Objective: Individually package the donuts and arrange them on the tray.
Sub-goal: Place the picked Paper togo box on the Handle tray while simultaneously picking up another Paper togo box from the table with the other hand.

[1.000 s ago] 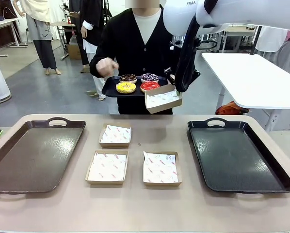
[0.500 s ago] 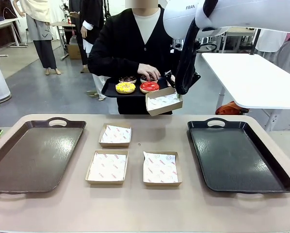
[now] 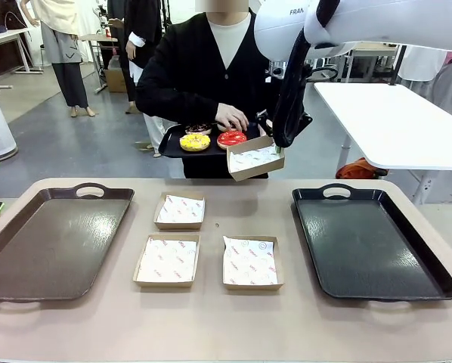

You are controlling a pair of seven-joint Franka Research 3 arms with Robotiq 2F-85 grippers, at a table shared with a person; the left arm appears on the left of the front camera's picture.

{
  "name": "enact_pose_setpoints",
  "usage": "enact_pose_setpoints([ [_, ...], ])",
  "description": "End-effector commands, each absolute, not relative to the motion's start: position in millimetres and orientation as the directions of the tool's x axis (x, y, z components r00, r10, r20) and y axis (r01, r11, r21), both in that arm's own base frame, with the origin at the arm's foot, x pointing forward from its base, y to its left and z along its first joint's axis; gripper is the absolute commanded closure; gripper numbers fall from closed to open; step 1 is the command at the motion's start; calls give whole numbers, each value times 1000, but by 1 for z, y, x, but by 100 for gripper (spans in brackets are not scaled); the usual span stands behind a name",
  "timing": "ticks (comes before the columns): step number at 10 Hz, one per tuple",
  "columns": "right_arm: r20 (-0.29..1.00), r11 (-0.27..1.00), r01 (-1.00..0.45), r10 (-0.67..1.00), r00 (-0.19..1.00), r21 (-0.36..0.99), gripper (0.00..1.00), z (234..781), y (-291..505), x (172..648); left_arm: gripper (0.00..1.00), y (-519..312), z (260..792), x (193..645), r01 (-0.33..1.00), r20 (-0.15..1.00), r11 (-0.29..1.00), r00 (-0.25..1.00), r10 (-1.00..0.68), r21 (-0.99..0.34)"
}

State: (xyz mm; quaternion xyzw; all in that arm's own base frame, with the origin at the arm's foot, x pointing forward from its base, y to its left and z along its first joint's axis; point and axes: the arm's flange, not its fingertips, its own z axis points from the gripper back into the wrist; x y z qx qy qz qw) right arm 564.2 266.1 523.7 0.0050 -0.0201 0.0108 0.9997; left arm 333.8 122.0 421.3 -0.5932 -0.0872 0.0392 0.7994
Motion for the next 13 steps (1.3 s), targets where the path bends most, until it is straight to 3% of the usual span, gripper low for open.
enact_pose_setpoints([
  [1, 52, 1000, -9, 8, 999, 12, 100, 521, 264, 562, 0, 122, 423, 334, 44, 94, 287, 982, 162, -957],
  [13, 52, 1000, -9, 8, 999, 12, 100, 521, 264, 562, 0, 122, 423, 334, 44, 94, 287, 982, 162, -957],
])
